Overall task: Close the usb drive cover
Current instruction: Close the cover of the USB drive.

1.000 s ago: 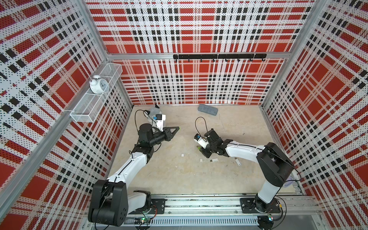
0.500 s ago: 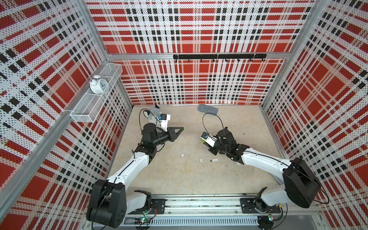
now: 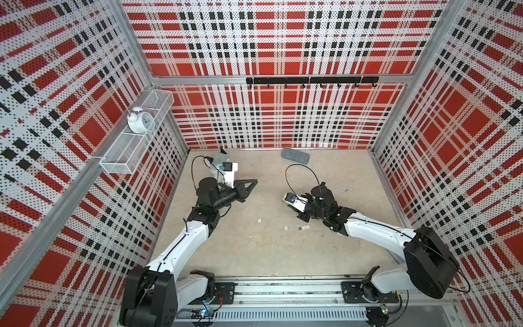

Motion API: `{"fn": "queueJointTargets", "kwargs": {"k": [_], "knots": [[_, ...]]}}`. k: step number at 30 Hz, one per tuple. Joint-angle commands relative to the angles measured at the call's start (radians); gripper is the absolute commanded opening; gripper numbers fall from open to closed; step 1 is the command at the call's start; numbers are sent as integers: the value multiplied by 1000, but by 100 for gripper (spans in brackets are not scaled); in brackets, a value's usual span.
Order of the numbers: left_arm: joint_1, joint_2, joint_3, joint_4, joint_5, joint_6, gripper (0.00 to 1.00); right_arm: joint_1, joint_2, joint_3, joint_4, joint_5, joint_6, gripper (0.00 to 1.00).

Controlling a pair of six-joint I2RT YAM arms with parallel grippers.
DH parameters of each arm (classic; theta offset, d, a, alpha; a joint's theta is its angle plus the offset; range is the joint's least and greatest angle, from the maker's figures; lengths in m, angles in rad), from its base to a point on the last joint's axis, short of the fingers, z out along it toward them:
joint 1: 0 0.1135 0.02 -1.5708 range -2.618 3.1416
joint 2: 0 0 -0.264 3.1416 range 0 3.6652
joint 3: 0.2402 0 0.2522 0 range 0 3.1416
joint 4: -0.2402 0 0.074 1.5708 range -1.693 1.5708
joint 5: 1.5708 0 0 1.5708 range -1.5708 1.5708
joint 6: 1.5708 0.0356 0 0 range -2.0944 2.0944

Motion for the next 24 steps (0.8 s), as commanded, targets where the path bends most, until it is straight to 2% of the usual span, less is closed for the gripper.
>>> {"fn": "queueJointTargets", "kwargs": {"k": [1,8,15,19,24], "knots": [[7,-19,-29,33,-3,15,0,-10,28,26,18,-27,-13,15],[-4,15,-23,44,2,-15,0,-40,27,32,12,-66,-47,15],[-54,39,32,44,53,-54,0,-43,-68,29,-29,-75,-103,15],[-123,50,71,22,76,-65,0,-43,-125,24,-50,-68,-130,16],[-179,72,138,-94,56,-15,0,-42,-168,29,-73,-40,-167,16]]}}
